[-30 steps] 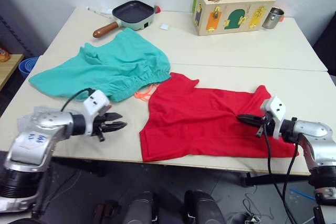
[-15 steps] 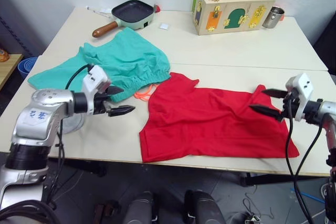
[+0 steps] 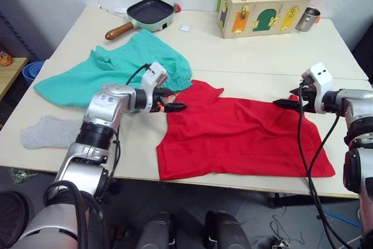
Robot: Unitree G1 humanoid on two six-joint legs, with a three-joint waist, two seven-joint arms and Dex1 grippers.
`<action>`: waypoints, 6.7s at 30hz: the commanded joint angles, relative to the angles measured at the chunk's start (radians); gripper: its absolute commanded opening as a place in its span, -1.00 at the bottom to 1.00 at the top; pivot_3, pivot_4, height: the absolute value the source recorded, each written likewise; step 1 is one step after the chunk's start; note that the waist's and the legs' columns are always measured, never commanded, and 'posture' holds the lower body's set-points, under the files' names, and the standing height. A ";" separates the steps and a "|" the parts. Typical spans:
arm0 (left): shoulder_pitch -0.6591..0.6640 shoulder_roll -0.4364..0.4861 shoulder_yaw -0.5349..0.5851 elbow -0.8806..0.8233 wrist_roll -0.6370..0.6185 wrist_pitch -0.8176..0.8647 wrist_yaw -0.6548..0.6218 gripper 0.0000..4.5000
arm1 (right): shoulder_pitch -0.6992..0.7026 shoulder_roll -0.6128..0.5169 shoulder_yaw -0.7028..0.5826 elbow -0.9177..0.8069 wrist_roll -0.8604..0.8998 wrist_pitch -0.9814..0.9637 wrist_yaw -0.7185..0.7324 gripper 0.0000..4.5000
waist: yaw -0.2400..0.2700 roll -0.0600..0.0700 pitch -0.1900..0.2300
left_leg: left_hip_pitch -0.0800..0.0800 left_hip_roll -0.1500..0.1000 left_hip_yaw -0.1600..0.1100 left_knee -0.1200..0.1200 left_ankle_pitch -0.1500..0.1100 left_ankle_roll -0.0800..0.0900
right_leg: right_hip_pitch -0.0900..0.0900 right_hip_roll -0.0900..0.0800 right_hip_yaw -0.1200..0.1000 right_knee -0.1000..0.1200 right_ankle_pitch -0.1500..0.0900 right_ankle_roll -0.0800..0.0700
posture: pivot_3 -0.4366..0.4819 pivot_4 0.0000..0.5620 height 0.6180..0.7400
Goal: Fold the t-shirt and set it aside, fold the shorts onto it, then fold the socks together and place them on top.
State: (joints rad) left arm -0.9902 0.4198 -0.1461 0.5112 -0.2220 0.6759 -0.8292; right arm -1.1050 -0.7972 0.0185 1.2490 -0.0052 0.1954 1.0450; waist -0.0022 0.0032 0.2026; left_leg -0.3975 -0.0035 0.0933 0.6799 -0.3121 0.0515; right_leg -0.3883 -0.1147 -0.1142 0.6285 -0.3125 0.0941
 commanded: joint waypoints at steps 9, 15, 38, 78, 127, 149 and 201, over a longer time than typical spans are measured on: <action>-0.072 -0.033 0.052 0.193 0.039 -0.041 0.050 1.00 | -0.028 -0.033 -0.008 0.023 -0.051 -0.049 0.015 0.99 | -0.003 0.000 0.000 | -0.007 0.000 0.001 0.002 0.002 0.000 | -0.007 0.000 0.000 0.003 0.000 0.000 | -0.05 -0.47 1.00; -0.157 -0.096 0.099 0.379 0.035 -0.081 0.051 1.00 | -0.011 -0.038 0.003 0.038 -0.084 -0.042 0.000 0.99 | 0.003 0.000 0.000 | -0.007 -0.002 0.000 0.002 0.002 0.001 | -0.006 0.000 0.000 0.003 0.001 0.002 | -0.05 -0.47 1.00; -0.157 -0.102 0.141 0.481 0.076 -0.288 -0.031 -1.00 | -0.046 0.003 -0.043 0.075 -0.109 0.006 -0.153 -0.02 | -0.002 0.000 0.000 | -0.007 -0.002 0.001 0.003 0.003 0.001 | -0.007 0.001 0.000 0.004 0.001 0.002 | -0.05 -0.47 1.00; 0.325 0.042 0.097 -0.202 0.059 -0.425 -0.136 -1.00 | 0.417 -0.142 -0.265 -0.174 0.153 -0.107 0.056 -0.98 | 0.000 0.000 0.000 | -0.005 -0.002 0.001 0.004 0.003 0.002 | -0.006 -0.001 0.002 0.007 0.001 0.002 | -0.05 -0.47 1.00; -0.359 -0.213 0.139 0.715 0.076 -0.002 0.085 0.04 | 0.576 -0.144 -0.271 -0.835 0.381 0.027 0.233 1.00 | 0.020 -0.001 0.000 | -0.006 -0.003 0.002 0.005 0.004 0.002 | -0.007 0.001 0.002 0.009 0.001 0.002 | -0.05 -0.47 1.00; -0.053 -0.113 0.103 0.199 0.033 -0.440 -0.463 -0.99 | 0.756 -0.104 -0.409 -1.026 0.528 0.000 0.213 1.00 | 0.024 -0.001 0.000 | -0.005 -0.003 0.003 0.005 0.004 0.002 | -0.008 0.002 -0.003 0.009 0.001 0.002 | -0.05 -0.47 1.00; 0.568 0.172 0.185 -0.648 -0.260 -0.259 -0.311 0.49 | 0.793 -0.127 -0.405 -0.972 0.497 0.021 0.141 1.00 | 0.021 0.000 -0.001 | -0.003 -0.001 0.000 0.007 0.004 0.003 | -0.004 -0.004 0.003 0.009 0.001 0.002 | -0.05 -0.47 1.00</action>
State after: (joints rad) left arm -0.4282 0.5818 -0.0073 -0.0855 -0.4285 0.3664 -1.1738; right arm -0.2966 -0.9211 -0.3834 0.3169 0.4734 0.2341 1.1745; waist 0.0186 0.0030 0.2017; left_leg -0.4004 -0.0049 0.0929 0.6868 -0.3080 0.0546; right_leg -0.3920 -0.1183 -0.1108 0.6373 -0.3111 0.0959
